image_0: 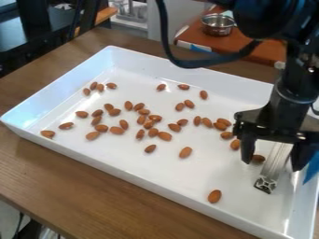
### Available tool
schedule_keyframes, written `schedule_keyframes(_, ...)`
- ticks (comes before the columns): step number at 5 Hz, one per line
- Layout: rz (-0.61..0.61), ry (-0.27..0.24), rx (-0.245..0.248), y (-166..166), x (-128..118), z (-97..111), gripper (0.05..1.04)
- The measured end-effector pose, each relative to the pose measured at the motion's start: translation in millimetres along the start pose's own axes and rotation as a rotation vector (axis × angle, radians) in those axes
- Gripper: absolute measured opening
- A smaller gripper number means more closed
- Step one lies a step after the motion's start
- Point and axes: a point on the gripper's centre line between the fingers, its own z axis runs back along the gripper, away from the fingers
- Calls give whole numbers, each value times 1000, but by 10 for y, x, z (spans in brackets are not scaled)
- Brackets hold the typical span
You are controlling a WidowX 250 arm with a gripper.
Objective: Sweep into pile
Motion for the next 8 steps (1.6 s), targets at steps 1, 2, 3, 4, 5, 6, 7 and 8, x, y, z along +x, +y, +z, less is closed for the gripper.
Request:
schedule_keyframes(1, 2, 2, 10, -14, 14, -55, 964)
schedule_keyframes(2, -6, 3, 23, -54, 12, -111, 712)
schedule_keyframes(3, -1, 2, 31, -76, 34, -135, 425)
schedule_keyframes(4, -13, 22, 20, -53, 43, -136, 382)
schedule_keyframes(5, -21, 49, 8, 52, 112, -158, 382)
schedule_keyframes(6, -29, 52, 5, 266, 197, -159, 382)
schedule_keyframes(7, -57, 16, 22, 475, 233, -180, 382)
schedule_keyframes(8, -79, 4, 34, 780, 256, -172, 381)
